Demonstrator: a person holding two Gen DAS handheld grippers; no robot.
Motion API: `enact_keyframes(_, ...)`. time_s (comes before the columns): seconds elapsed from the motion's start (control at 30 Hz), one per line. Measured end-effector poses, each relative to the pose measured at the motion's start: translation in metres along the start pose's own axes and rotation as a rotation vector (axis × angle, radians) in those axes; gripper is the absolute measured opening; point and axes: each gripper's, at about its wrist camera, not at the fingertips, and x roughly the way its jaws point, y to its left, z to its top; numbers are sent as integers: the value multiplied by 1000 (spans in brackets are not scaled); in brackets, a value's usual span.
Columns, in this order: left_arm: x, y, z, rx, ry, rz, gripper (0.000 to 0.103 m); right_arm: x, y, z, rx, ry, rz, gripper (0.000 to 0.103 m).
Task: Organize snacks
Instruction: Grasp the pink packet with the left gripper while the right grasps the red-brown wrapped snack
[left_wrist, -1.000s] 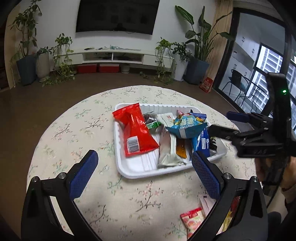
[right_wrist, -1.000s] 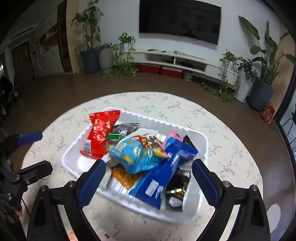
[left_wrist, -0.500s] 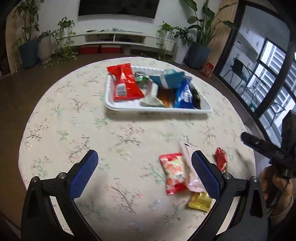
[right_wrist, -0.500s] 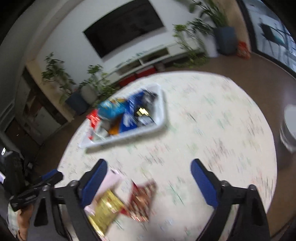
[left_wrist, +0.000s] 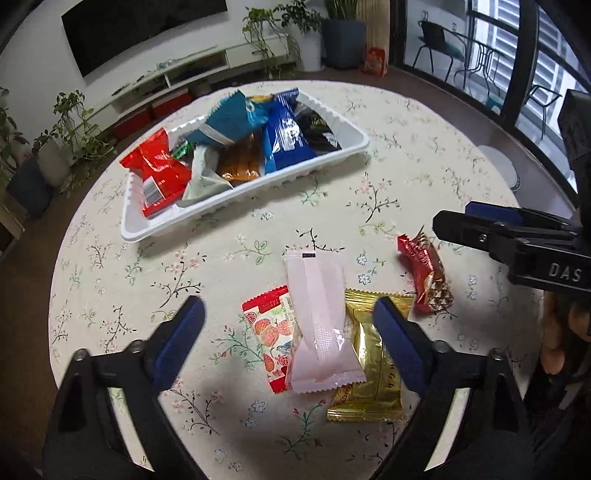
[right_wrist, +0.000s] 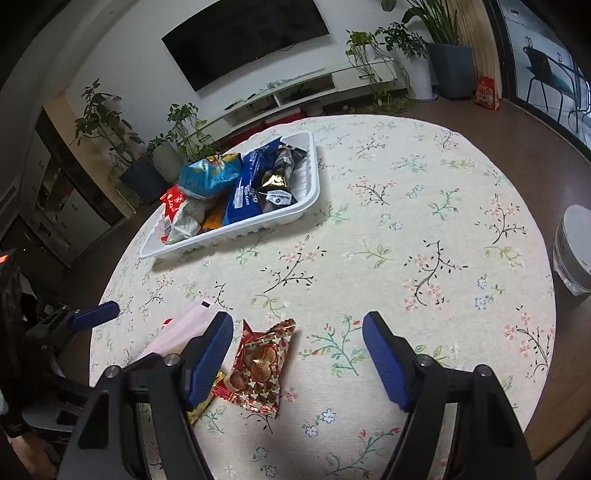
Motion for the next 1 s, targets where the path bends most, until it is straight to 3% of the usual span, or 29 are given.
enact_keyframes(0.1, 12, 3, 2, 4, 38, 8, 68, 1, 0, 1, 4, 2, 4, 76)
enact_keyframes(0.53, 48, 12, 9, 33, 133, 1, 67, 8, 4, 1, -11, 23, 11, 76)
enact_keyframes(0.63, 52, 15, 14, 28, 139, -20, 61, 9, 4, 1, -13, 26, 10, 76)
enact_keyframes(0.9, 59, 12, 27, 98, 149, 1, 63, 12, 7, -1, -38, 40, -2, 75)
enact_keyframes(1.0, 65, 13, 33, 94, 161, -31, 54, 13, 9, -3, -52, 48, -11, 74)
